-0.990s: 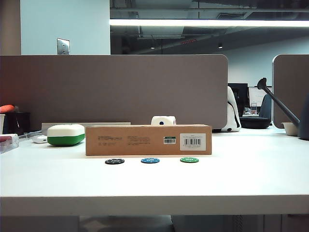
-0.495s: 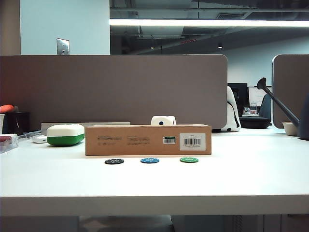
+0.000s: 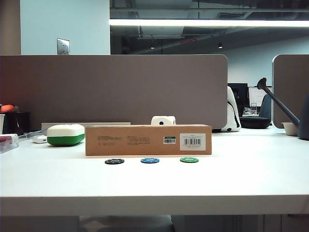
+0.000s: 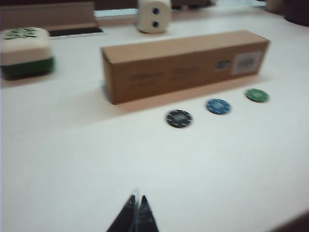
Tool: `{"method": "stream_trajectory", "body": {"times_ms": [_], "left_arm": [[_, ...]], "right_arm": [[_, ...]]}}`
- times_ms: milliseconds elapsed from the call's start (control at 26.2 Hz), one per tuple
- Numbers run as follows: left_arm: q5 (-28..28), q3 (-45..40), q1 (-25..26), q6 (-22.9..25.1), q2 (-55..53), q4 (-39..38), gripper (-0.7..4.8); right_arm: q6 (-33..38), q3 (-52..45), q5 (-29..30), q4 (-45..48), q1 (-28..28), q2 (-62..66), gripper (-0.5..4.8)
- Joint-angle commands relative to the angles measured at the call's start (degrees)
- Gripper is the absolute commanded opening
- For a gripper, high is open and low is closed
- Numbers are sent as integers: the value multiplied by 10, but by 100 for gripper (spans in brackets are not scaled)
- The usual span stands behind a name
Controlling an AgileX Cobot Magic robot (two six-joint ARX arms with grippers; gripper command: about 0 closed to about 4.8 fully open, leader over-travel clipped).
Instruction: Push the chip with the highest value in the row forward next to the rectangular box.
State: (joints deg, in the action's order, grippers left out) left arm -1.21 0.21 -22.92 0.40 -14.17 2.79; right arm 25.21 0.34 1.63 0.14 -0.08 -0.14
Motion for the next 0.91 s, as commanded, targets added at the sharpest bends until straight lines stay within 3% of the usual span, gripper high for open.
{"method": "stream_trajectory", "body": {"times_ms": [38,190,305,419,610,914], "left_arm": [[-1,2,-49,0,-21,7,-5],[-3,2,-64,0,-33,6,-5],[-3,2,-64,0,-34,7,-5],[-3,2,-64,0,-34,7,-5],[-3,2,-63,0,-34,7,-5],[-3,2,-63,0,-34,7,-5]], "right_arm": [[115,-2,46,12,0,0,-8],[137,-1,93,24,-1,0,-9],[155,1,138,94,-1,0,-9],[204,45,122,120,-2,2,-10],[150,174,123,86,-1,44,-10],[61,387,219,-47,0,249,-10]]}}
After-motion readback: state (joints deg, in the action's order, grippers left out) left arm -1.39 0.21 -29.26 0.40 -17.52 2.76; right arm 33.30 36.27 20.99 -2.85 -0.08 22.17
